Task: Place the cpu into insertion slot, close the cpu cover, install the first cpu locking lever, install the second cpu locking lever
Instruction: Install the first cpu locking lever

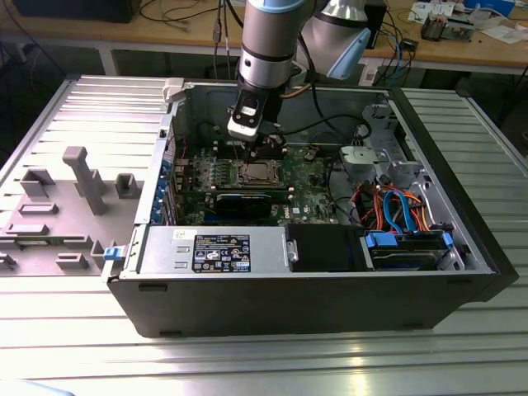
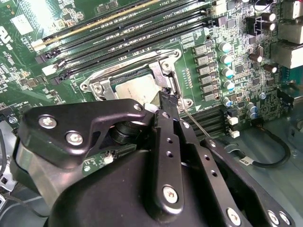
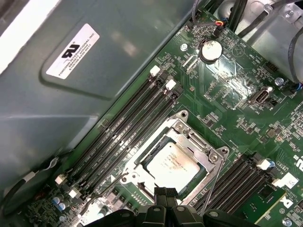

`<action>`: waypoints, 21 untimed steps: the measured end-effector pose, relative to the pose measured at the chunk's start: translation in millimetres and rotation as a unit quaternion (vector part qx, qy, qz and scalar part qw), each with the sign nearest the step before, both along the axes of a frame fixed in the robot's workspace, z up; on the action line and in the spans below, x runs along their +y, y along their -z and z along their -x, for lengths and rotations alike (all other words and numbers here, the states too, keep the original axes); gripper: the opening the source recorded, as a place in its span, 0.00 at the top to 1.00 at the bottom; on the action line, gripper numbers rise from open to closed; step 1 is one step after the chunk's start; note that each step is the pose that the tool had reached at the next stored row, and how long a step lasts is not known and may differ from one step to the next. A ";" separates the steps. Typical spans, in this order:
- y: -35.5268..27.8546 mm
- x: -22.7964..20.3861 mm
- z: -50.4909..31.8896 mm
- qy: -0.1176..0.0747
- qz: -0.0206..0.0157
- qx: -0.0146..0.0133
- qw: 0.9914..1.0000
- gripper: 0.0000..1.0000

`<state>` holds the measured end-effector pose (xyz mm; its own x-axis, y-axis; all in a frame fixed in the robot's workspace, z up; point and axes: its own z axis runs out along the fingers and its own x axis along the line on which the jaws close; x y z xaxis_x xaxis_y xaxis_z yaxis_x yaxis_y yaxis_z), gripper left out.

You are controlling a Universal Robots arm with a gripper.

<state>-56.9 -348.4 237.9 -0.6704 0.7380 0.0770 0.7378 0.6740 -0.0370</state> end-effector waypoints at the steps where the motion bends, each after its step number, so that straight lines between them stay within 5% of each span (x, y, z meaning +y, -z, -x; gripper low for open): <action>1: 0.0 0.0 0.0 -0.001 0.000 0.000 1.000 0.89; 21: 0.0 0.0 0.0 -0.022 0.000 0.000 1.000 0.89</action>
<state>-56.9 -348.4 237.9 -0.7021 0.7079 0.0771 0.7075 0.7058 -0.0370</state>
